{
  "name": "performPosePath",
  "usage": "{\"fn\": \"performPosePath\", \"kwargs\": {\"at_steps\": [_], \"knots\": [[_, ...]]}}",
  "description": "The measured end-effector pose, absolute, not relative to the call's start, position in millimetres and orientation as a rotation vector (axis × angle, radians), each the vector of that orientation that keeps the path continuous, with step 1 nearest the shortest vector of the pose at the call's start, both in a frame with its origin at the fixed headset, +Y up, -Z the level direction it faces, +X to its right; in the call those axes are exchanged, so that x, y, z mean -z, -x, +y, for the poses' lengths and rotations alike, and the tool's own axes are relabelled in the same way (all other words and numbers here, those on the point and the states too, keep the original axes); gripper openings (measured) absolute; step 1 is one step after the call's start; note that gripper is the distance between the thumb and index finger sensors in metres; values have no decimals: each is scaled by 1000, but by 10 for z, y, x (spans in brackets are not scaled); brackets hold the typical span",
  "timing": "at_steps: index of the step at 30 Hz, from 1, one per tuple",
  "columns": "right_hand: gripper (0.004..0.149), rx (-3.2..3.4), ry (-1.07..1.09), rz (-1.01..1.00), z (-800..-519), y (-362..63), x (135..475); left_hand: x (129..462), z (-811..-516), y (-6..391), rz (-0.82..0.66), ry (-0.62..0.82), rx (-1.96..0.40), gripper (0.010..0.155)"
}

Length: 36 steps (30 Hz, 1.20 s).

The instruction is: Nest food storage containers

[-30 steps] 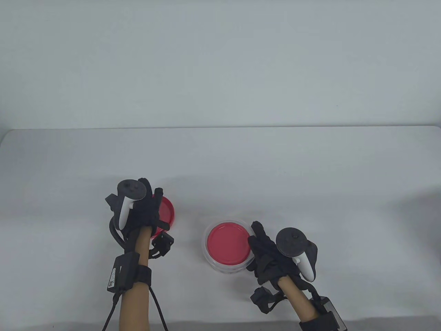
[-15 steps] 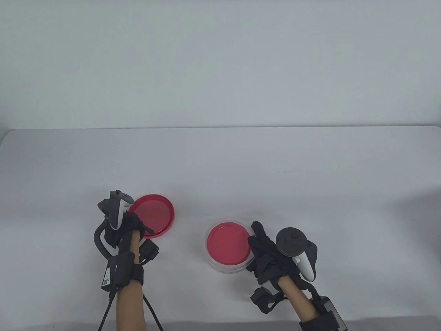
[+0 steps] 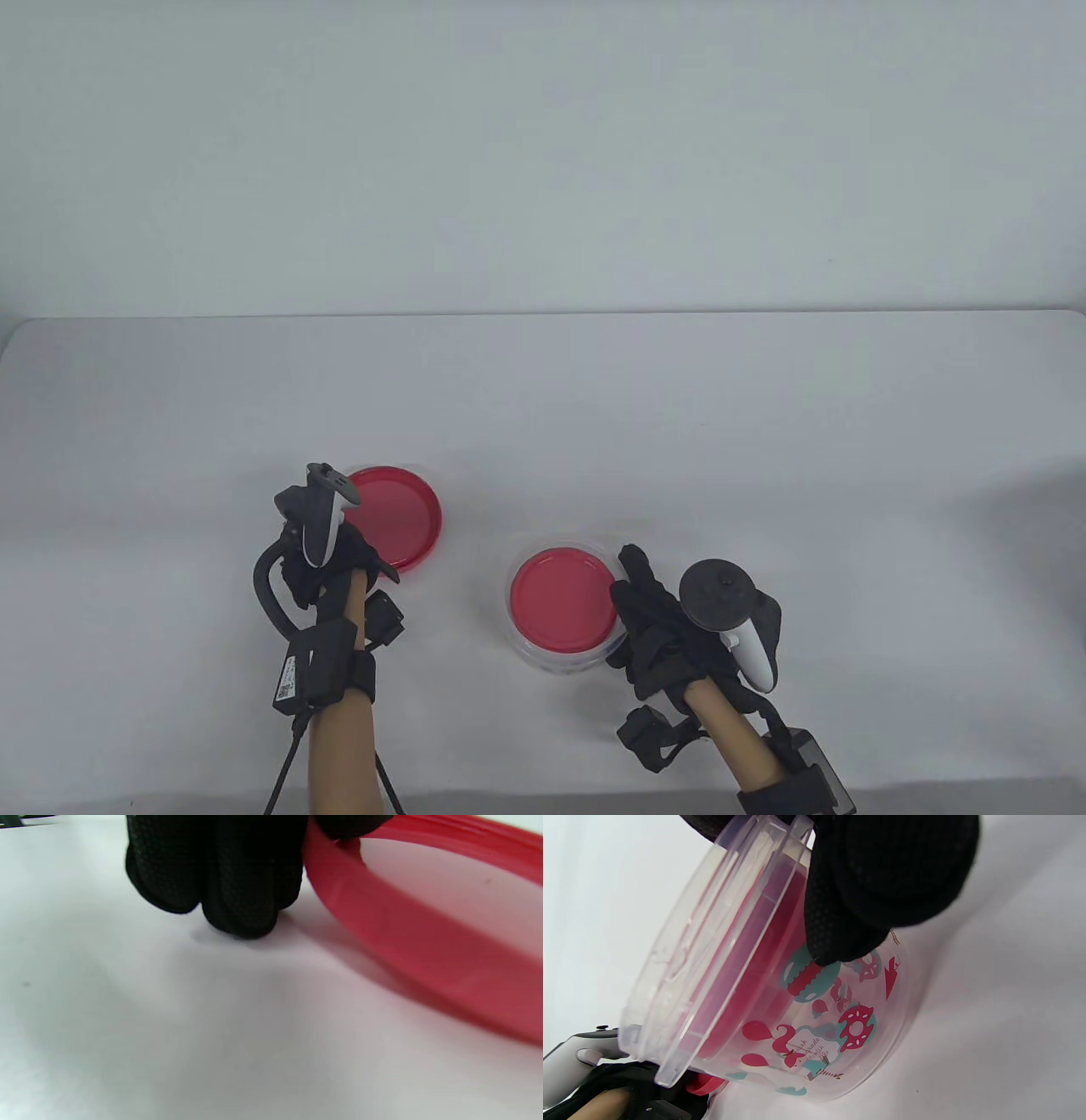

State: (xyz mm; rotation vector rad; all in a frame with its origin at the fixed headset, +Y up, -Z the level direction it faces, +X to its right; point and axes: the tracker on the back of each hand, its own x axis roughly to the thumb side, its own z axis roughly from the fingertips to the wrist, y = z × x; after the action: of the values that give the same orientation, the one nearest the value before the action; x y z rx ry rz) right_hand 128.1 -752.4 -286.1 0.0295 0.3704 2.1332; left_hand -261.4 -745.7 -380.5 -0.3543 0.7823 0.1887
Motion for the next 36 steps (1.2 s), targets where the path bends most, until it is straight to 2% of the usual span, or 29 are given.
{"fn": "performPosePath", "kwargs": {"at_steps": [11, 22, 26, 27, 31, 36], "knots": [[60, -2052, -10, 397, -7555, -1300, 2866, 3632, -6952, 2040, 403, 70, -125, 61], [60, -2021, -1, 407, -7552, -1308, 2862, 3319, -6571, 1497, 96, -153, -83, 66], [60, -2009, 2, 410, -7552, -1310, 2862, 3139, -6429, 1341, -55, -244, -140, 62], [60, -2006, 3, 410, -7552, -1310, 2863, 3100, -6407, 1312, -81, -257, -157, 57], [60, -1982, 15, 412, -7557, -1315, 2858, 2908, -6364, 1135, -190, -279, -181, 57], [61, -1943, 19, 431, -7564, -1333, 2861, 2737, -6456, 946, -319, -207, -127, 59]]}}
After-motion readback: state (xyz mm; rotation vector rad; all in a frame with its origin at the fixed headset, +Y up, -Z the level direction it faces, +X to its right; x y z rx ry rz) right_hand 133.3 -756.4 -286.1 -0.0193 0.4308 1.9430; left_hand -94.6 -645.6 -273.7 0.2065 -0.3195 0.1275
